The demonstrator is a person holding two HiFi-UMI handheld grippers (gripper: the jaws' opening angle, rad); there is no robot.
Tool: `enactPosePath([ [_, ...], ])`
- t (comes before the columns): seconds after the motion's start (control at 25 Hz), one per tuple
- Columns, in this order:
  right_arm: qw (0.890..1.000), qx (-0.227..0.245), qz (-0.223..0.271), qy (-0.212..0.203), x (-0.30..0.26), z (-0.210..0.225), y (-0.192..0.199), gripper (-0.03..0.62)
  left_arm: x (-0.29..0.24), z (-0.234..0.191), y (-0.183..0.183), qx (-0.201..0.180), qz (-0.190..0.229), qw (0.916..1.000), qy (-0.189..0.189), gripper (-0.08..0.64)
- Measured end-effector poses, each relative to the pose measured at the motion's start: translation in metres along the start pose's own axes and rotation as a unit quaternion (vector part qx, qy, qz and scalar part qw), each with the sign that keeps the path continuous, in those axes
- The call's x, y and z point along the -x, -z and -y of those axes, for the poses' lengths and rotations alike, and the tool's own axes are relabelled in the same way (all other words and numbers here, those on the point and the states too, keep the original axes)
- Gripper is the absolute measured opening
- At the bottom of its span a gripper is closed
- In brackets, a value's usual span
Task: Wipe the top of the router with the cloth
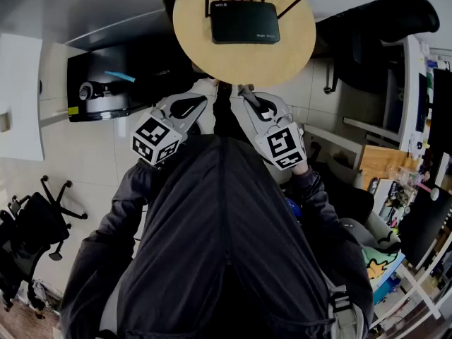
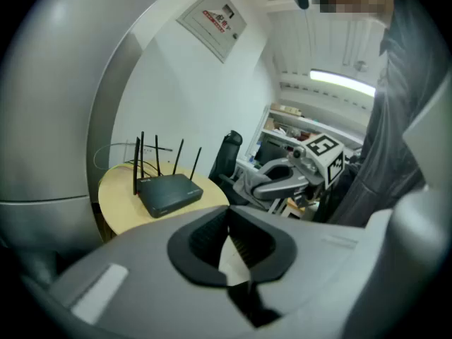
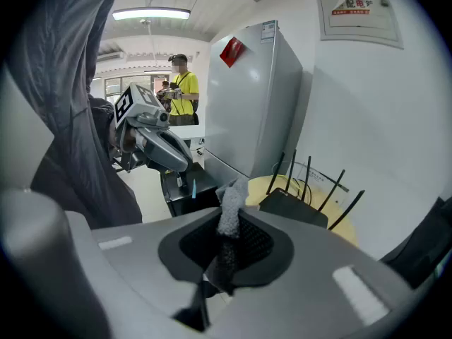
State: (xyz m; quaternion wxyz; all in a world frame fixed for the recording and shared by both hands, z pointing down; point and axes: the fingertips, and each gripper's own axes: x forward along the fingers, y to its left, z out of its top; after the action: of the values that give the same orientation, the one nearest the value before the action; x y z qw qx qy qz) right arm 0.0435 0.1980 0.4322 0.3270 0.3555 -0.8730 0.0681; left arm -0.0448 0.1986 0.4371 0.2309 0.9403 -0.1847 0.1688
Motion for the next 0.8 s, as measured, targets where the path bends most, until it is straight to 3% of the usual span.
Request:
enactPosePath([
  [0.36, 0.998, 0.043, -0.005, -0.037, -0.052, 0.106, 0.001, 0.032, -0.072, -0.051, -0.059, 0.021, 0.007, 0.9989, -0.043, -0.009],
  [0.56, 0.996, 0.05, -0.016, -0.068, -0.088, 0.143, 0.008, 0.032, -0.094, -0.073, -0.079, 0.04, 0.015, 0.9968, -0.067, -0.008],
  [0.8, 0.992, 0.067, -0.045, -0.095, -0.148, 0.169, 0.014, 0.032, -0.111, -0.078, -0.083, 0.059, 0.008, 0.996, -0.067, -0.009],
])
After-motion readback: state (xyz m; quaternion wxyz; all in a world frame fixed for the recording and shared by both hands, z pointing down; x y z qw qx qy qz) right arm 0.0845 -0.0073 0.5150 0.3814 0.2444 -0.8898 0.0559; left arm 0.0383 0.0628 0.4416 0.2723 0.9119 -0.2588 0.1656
